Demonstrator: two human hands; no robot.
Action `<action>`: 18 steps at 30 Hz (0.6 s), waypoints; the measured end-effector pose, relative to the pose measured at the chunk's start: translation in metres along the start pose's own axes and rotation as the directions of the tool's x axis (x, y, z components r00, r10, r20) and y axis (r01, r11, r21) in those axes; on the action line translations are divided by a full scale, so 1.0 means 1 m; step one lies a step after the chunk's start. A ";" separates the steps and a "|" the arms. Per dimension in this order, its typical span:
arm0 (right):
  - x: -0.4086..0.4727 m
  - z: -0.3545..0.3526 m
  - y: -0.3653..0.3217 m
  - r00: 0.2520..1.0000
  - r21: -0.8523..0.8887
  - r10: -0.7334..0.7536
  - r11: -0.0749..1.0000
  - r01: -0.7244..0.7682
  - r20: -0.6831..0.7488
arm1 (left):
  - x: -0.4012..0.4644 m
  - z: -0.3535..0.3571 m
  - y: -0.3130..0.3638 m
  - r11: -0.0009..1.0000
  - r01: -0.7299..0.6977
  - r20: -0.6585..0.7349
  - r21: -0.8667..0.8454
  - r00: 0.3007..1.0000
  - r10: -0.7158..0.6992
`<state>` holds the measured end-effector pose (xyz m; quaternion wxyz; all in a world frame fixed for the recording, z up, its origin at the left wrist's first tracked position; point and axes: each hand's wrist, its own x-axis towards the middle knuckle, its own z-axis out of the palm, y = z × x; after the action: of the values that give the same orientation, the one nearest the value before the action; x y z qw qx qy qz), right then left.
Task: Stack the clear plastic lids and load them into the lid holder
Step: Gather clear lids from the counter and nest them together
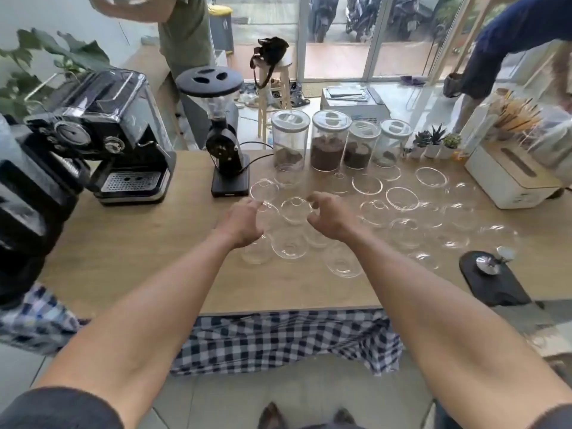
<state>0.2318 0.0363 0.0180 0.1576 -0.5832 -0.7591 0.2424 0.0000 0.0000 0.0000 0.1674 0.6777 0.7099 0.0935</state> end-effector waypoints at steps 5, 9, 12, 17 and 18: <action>-0.020 0.051 0.001 0.956 -0.110 -0.022 0.992 0.056 0.293 | -0.025 0.030 -0.012 0.988 0.016 0.109 0.153 0.994 -0.032; -0.022 0.084 0.014 0.923 -0.235 -0.040 0.962 0.139 0.382 | -0.023 0.056 -0.023 0.992 0.031 0.125 0.122 0.991 -0.046; -0.023 0.099 0.024 0.931 -0.271 -0.107 0.940 0.209 0.349 | -0.024 0.071 -0.027 0.991 0.053 0.095 0.124 0.993 -0.065; -0.028 0.108 0.034 0.973 -0.111 -0.174 0.975 0.191 0.150 | -0.031 0.082 -0.027 0.988 0.094 -0.005 0.123 0.996 -0.094; -0.029 0.106 0.032 0.982 -0.037 -0.171 0.984 0.174 0.083 | -0.035 0.083 -0.027 0.986 0.120 -0.006 0.114 0.993 -0.120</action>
<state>0.2102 -0.0045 -0.0870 0.1347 -0.5084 -0.8176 0.2343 0.0060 -0.0440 -0.0825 0.1338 0.6423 0.7535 0.0424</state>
